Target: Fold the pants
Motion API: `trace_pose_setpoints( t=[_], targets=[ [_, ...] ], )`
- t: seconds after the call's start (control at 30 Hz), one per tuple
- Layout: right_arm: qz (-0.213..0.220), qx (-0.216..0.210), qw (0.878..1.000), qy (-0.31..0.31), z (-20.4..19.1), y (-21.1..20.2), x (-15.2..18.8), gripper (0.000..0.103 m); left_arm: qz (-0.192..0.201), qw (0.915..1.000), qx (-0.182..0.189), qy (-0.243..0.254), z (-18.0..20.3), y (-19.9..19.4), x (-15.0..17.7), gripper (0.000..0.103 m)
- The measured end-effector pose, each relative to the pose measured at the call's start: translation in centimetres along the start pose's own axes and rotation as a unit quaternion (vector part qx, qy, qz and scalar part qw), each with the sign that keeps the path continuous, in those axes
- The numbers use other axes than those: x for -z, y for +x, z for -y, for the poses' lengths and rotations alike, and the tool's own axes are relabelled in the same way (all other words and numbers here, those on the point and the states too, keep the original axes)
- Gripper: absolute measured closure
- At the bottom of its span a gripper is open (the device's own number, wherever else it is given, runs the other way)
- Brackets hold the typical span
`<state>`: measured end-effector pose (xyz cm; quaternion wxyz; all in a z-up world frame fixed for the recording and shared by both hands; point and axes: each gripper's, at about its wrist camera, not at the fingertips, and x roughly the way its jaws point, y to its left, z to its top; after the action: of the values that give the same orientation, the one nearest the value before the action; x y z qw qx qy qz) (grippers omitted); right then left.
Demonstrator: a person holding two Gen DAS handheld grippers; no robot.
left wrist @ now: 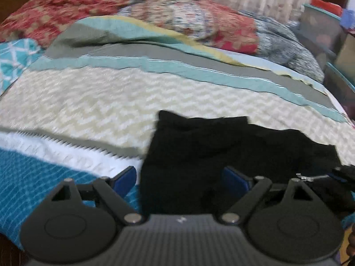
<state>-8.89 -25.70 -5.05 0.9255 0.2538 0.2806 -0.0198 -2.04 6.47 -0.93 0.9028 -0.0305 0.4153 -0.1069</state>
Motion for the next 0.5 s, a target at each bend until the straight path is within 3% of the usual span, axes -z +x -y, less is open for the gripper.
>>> trace_pose_setpoints(
  t=[0.13, 0.23, 0.37, 0.4, 0.47, 0.5],
  targets=[
    [0.079, 0.087, 0.992, 0.042, 6.3, -4.8, -0.6, 0.048, -0.016, 0.9978, 0.043, 0.049, 5.2, 1.2, -2.0, 0.017],
    [0.087, 0.132, 0.985, 0.075, 10.1, -5.9, 0.0, 0.045, -0.032, 0.9905, 0.093, 0.096, 10.5, 2.0, -3.1, 0.017],
    [0.054, 0.102, 0.982, 0.148, 12.9, -5.5, 1.5, 0.046, -0.079, 0.9738, 0.168, 0.130, 17.4, 3.6, -4.0, 0.017],
    [0.044, 0.091, 0.983, 0.152, 12.7, -5.2, 1.9, 0.049, -0.092, 0.9699, 0.181, 0.135, 18.9, 4.0, -4.1, 0.017],
    [0.016, 0.076, 0.989, 0.129, 11.5, -4.2, 2.5, 0.084, -0.107, 0.9636, 0.194, 0.150, 21.7, 4.8, -4.0, 0.017],
    [0.000, 0.073, 0.991, 0.116, 10.8, -4.1, 2.5, 0.085, -0.113, 0.9602, 0.197, 0.163, 23.1, 5.3, -3.9, 0.017]
  ],
)
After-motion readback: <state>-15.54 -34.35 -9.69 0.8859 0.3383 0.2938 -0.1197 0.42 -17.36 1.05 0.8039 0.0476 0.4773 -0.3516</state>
